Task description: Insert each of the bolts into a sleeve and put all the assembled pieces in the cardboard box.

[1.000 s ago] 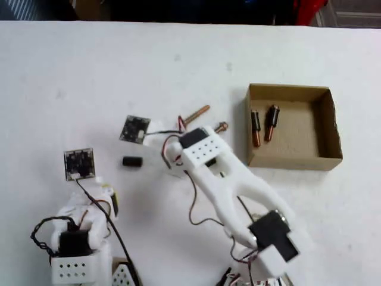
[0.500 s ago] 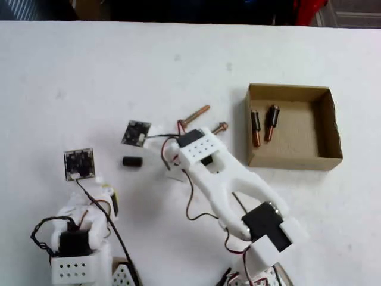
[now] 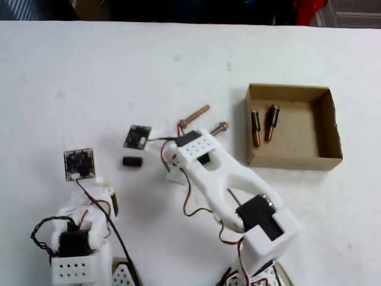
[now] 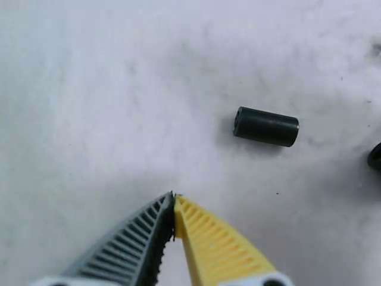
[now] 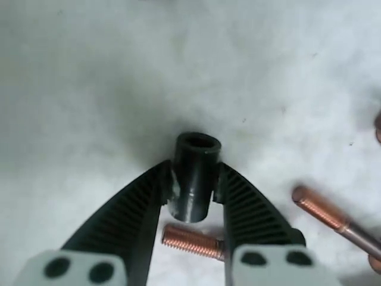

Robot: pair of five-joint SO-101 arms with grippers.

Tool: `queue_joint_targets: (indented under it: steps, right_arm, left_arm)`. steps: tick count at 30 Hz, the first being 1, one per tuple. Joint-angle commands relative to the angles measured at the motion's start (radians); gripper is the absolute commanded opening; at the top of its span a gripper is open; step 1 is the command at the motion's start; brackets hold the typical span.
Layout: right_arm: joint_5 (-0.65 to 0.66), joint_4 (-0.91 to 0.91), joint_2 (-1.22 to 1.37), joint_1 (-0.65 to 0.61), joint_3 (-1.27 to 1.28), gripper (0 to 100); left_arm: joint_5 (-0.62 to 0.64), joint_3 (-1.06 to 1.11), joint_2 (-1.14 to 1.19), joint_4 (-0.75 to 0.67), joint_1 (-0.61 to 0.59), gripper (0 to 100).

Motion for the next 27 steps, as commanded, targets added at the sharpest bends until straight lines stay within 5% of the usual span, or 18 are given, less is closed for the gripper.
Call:
queue_joint_targets:
  steps: [1,22,27]
  right_arm:
    - [0.0,-0.01,0.022,0.008,-0.041,9.5]
    - [0.0,0.001,-0.133,0.016,-0.071,1.7]
    - [-0.003,0.134,-0.298,0.012,-0.075,1.7]
  left_arm:
    - [0.008,-0.002,-0.008,0.005,-0.012,2]
    - [0.008,-0.002,-0.008,0.005,-0.012,2]
    - [0.008,-0.002,-0.008,0.005,-0.012,2]
